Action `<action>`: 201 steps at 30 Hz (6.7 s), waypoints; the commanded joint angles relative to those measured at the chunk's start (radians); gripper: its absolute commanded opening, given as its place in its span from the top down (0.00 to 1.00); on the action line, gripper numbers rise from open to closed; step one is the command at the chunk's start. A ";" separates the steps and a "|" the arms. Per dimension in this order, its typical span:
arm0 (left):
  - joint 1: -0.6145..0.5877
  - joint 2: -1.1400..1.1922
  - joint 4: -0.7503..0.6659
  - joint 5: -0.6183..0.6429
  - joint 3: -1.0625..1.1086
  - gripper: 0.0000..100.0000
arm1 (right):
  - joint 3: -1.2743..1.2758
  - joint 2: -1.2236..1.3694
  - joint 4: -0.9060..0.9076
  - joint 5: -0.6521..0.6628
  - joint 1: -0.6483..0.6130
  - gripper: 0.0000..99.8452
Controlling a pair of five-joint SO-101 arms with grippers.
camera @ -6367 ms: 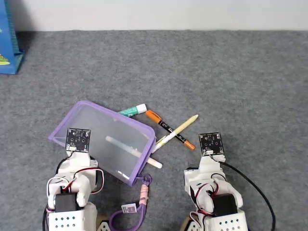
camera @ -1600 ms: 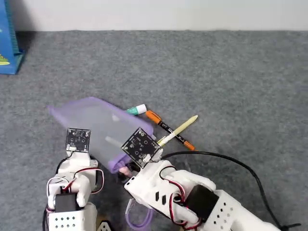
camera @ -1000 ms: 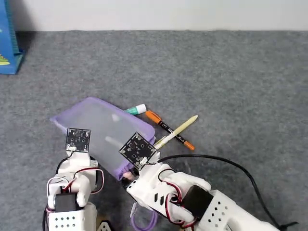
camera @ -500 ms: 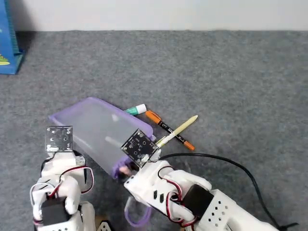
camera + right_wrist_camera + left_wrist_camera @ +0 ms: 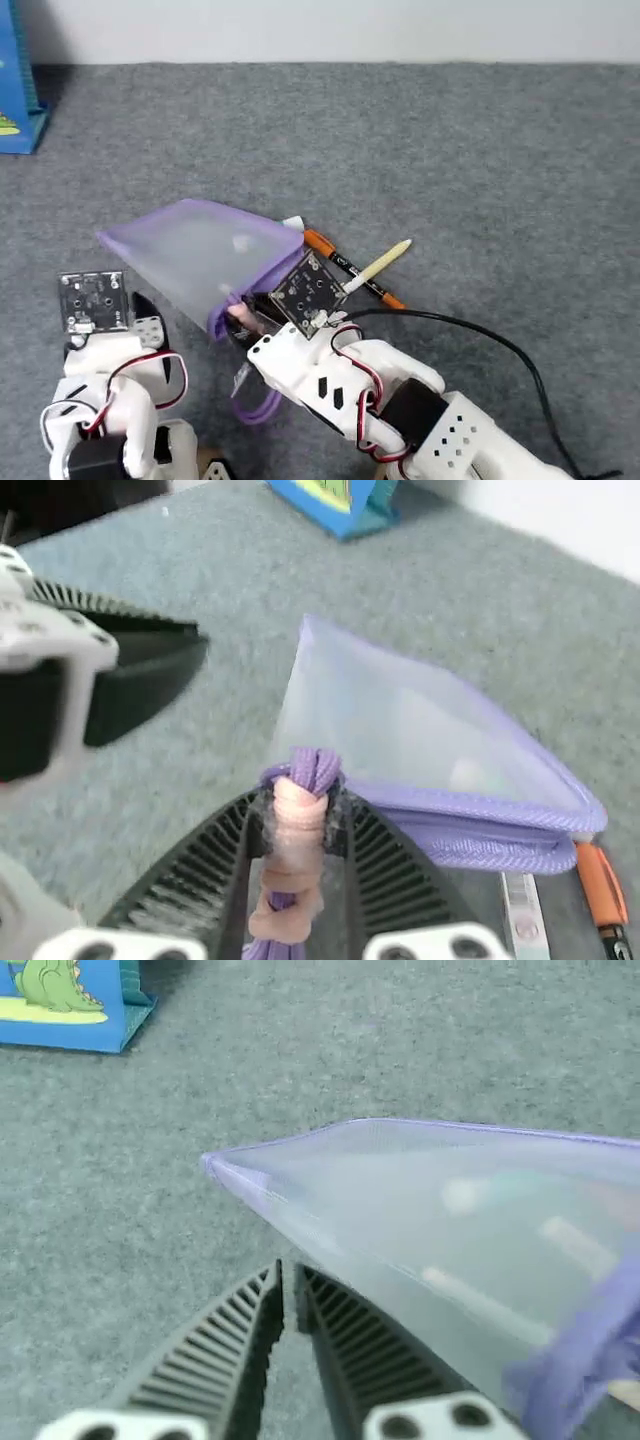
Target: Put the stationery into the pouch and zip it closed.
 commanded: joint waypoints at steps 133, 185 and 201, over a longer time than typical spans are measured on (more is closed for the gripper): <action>-0.376 0.002 -0.097 0.201 0.094 0.98 | -0.146 0.199 0.116 0.118 0.157 0.81; -0.376 0.002 -0.094 0.199 0.151 0.99 | -0.773 1.345 -0.249 0.373 0.222 0.99; -0.245 0.002 -0.097 0.175 0.185 0.98 | -0.440 0.662 -0.147 0.374 0.346 0.99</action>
